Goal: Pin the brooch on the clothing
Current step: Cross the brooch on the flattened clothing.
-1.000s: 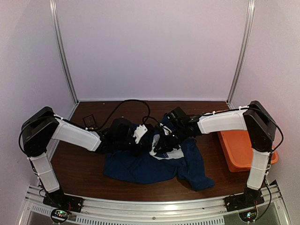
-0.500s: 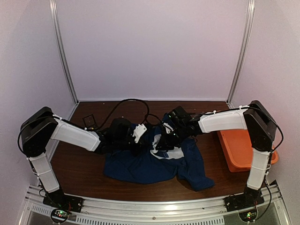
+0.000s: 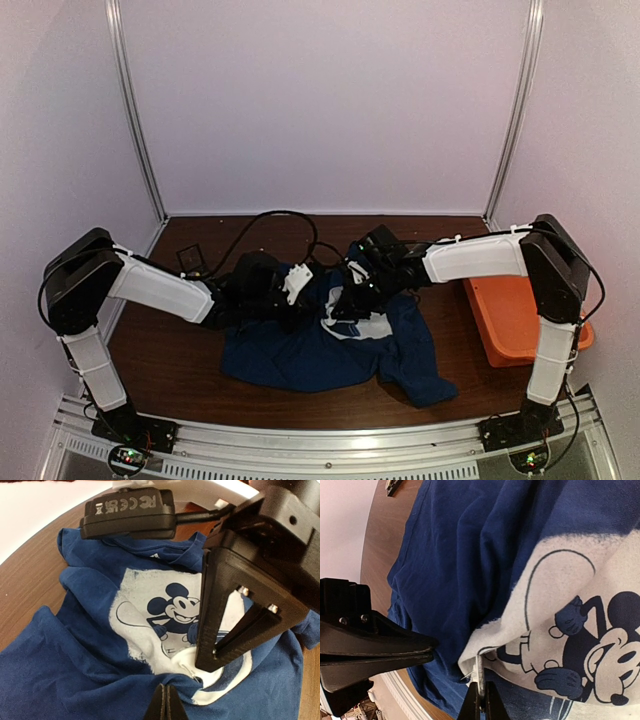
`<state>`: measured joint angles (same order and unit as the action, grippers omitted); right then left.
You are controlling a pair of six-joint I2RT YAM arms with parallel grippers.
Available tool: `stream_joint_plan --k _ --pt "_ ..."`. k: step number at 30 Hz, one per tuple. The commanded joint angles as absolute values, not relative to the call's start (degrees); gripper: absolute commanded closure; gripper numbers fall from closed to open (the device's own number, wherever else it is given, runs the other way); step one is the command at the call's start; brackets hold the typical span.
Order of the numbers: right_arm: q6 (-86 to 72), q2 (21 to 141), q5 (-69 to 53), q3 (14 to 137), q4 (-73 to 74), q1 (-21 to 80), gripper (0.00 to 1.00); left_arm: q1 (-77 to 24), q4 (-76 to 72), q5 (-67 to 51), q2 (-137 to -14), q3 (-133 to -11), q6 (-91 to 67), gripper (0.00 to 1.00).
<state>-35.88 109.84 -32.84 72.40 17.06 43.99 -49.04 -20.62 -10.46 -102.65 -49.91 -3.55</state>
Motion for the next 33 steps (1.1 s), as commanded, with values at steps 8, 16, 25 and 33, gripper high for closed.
stream_joint_plan --k 8,16,25,33 --pt "-32.8 109.1 -35.7 74.9 18.4 46.7 1.00 -48.4 -23.9 -9.9 -102.8 -49.8 -4.4 1.00" --pt "-31.1 109.1 -36.5 75.0 20.6 47.2 1.00 -48.4 -23.0 -8.6 -102.5 -50.7 -4.0 1.00" --pt "-30.7 110.4 -37.8 74.9 20.3 47.7 1.00 -47.8 -23.0 -8.0 -101.9 -50.7 -4.9 1.00" --pt "-29.7 112.3 -38.3 76.9 22.0 48.4 1.00 -47.1 -24.5 -9.6 -101.3 -50.1 -6.1 1.00"
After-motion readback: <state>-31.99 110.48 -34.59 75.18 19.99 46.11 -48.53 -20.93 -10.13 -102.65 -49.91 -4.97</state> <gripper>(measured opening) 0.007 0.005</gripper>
